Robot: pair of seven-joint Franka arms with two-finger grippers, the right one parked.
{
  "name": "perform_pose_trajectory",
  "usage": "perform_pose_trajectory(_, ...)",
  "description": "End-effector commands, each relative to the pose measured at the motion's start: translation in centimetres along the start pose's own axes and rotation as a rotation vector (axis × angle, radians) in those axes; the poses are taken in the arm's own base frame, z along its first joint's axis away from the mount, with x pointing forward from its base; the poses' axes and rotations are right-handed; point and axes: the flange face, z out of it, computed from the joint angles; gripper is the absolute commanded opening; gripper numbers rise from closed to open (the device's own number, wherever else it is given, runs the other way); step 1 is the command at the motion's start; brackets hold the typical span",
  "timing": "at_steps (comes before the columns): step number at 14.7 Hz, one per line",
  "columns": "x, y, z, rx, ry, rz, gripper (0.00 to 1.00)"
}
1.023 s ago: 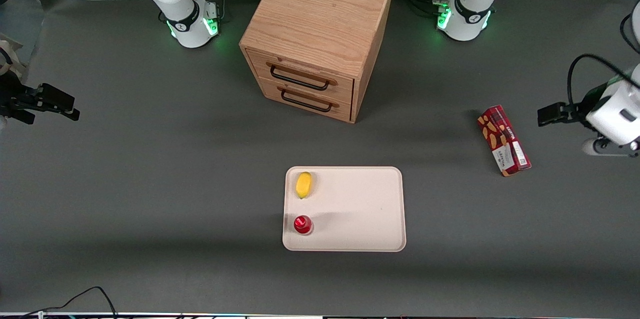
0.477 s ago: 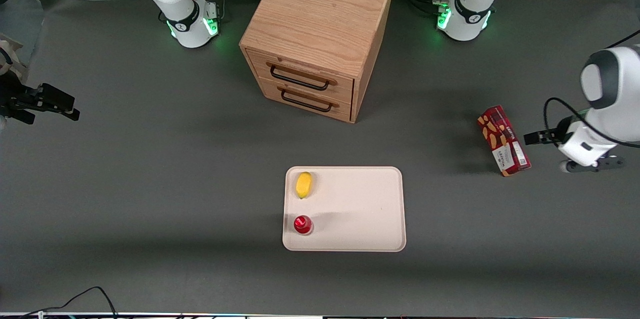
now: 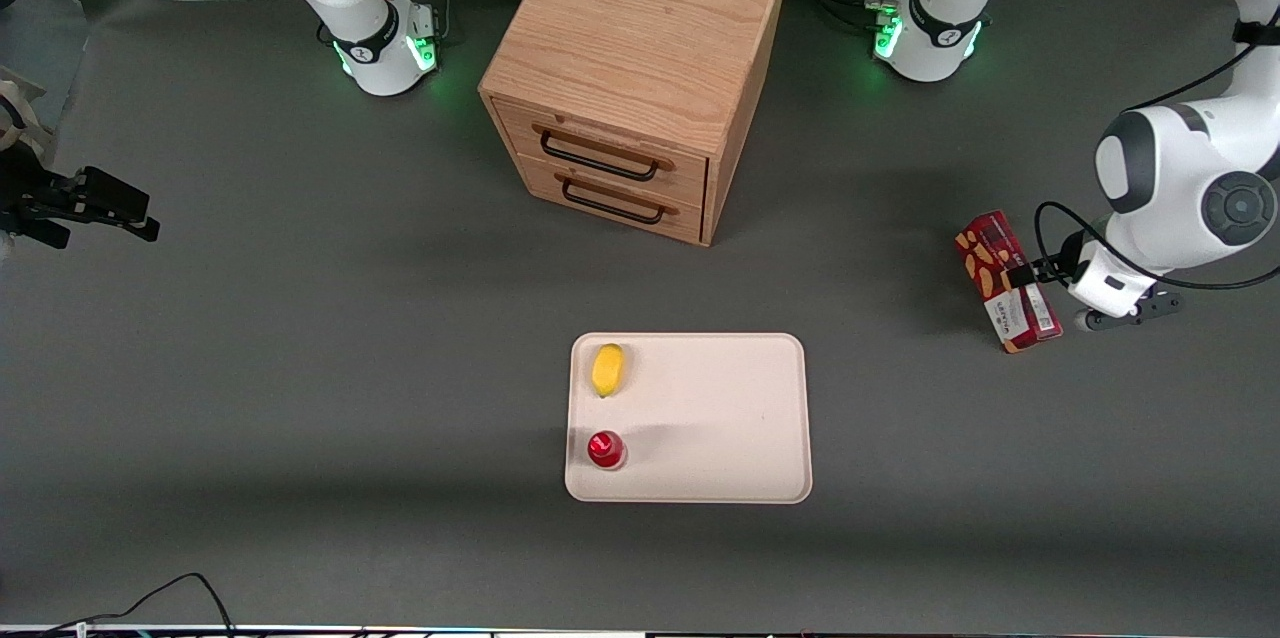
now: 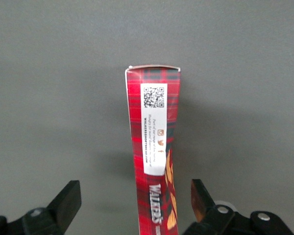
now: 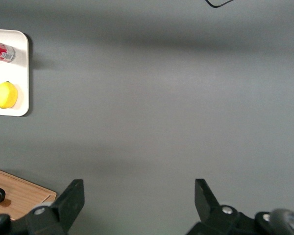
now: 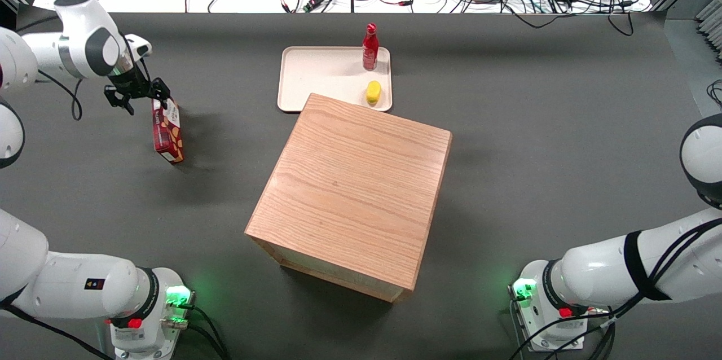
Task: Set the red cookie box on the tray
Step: 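Close the left gripper on the end of the red cookie box, then lift the red cookie box upright with the left gripper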
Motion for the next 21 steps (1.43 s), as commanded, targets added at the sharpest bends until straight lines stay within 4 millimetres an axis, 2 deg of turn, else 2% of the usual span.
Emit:
perform_pose_trajectory(1,-1.0,-0.2,0.4,-0.025,0.030,-0.034,1.00)
perform_pose_trajectory(3,-1.0,-0.1,1.2,-0.036,0.042,-0.047,1.00)
perform_pose_trajectory(4,-0.9,0.0,1.8,-0.044,0.047,-0.056,0.97)
perform_pose_trajectory(5,-0.9,0.0,2.5,-0.045,0.051,-0.058,0.90)
perform_pose_trajectory(6,-1.0,-0.1,2.8,-0.045,0.060,-0.059,0.76)
perform_pose_trajectory(7,-1.1,0.1,3.0,-0.046,0.066,-0.057,0.53)
perform_pose_trajectory(10,-1.2,0.4,3.5,-0.045,0.060,-0.052,0.00)
perform_pose_trajectory(13,-1.2,0.7,3.3,-0.045,0.060,-0.045,0.00)
perform_pose_trajectory(16,-1.7,2.1,0.7,-0.054,0.063,-0.023,0.00)
perform_pose_trajectory(19,-1.7,2.6,-4.9,-0.051,0.019,-0.003,0.00)
perform_pose_trajectory(21,-2.0,2.7,-10.0,-0.011,-0.011,0.033,0.00)
